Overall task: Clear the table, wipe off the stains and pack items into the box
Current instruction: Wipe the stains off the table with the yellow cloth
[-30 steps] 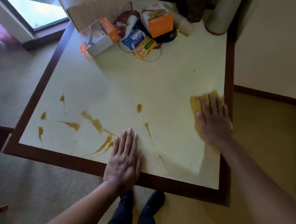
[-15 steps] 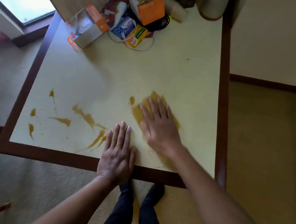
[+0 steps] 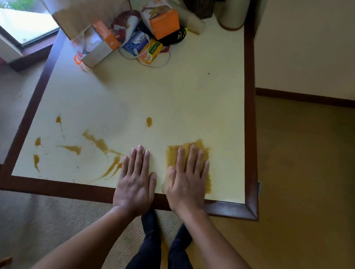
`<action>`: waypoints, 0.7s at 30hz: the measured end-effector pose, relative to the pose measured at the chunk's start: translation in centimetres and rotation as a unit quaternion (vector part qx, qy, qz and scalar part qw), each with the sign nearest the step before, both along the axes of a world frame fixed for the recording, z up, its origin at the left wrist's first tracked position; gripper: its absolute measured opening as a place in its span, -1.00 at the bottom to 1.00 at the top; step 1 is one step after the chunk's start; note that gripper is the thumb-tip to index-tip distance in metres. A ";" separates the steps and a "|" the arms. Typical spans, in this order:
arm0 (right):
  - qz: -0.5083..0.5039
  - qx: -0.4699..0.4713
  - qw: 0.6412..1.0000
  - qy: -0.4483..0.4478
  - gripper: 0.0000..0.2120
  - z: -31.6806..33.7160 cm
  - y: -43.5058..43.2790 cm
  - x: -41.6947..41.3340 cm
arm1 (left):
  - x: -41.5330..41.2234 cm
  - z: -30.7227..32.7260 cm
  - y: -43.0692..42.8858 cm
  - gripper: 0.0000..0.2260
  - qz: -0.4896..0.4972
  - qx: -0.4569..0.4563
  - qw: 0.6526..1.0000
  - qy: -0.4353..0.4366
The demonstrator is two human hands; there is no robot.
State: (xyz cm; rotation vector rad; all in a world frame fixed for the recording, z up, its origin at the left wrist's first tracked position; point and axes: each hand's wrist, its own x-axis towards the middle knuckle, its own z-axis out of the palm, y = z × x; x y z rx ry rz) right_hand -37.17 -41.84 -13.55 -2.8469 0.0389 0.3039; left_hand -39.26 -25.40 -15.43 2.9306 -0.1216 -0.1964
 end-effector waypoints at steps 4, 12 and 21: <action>-0.019 -0.030 0.999 -0.015 -0.39 -0.3 -5.5 -1.8 | 0.0 0.2 -0.5 -0.38 0.000 0.003 1.000 0.006; -0.102 -0.036 0.994 -0.016 -0.38 -0.5 -3.1 -2.3 | -0.2 0.5 -0.7 -0.39 -0.004 -0.003 1.000 0.020; -0.096 -0.032 0.995 -0.003 -0.38 -0.6 4.6 4.2 | 4.7 3.8 5.0 -0.52 0.012 -0.145 0.987 -0.065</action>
